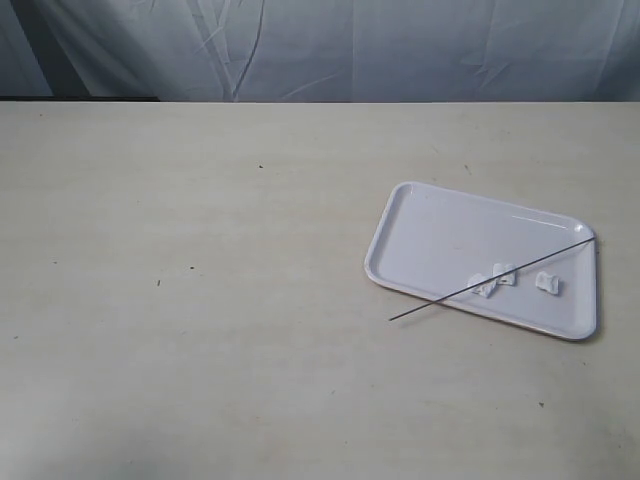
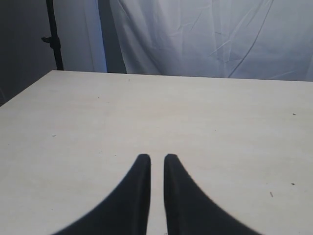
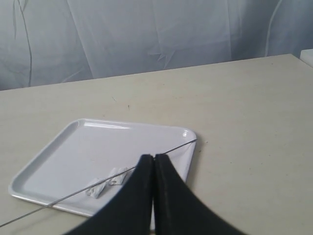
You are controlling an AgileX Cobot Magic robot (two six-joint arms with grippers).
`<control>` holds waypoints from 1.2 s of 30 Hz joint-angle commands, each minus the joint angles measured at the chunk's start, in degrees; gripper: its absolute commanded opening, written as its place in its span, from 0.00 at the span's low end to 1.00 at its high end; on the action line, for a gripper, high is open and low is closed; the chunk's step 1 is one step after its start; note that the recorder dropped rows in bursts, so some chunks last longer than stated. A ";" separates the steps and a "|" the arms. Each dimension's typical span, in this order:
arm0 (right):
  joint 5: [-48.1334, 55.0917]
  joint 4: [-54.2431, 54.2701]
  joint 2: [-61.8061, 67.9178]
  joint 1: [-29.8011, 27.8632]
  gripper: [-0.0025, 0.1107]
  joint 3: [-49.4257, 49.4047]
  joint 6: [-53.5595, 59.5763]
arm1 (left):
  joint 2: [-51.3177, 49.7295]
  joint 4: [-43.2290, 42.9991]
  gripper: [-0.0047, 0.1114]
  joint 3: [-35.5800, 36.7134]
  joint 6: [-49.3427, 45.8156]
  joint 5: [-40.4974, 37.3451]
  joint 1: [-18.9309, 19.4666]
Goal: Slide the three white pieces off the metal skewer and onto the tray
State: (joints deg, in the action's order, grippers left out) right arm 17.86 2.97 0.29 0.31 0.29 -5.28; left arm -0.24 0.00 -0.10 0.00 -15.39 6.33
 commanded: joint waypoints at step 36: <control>-0.36 -0.80 -0.29 -0.32 0.02 -0.29 0.52 | 0.24 0.00 0.14 0.10 0.00 2.09 -2.50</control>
State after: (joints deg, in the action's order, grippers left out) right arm 17.86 2.49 0.29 0.31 0.29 -4.85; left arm -0.24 0.00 -0.10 0.00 -14.10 4.02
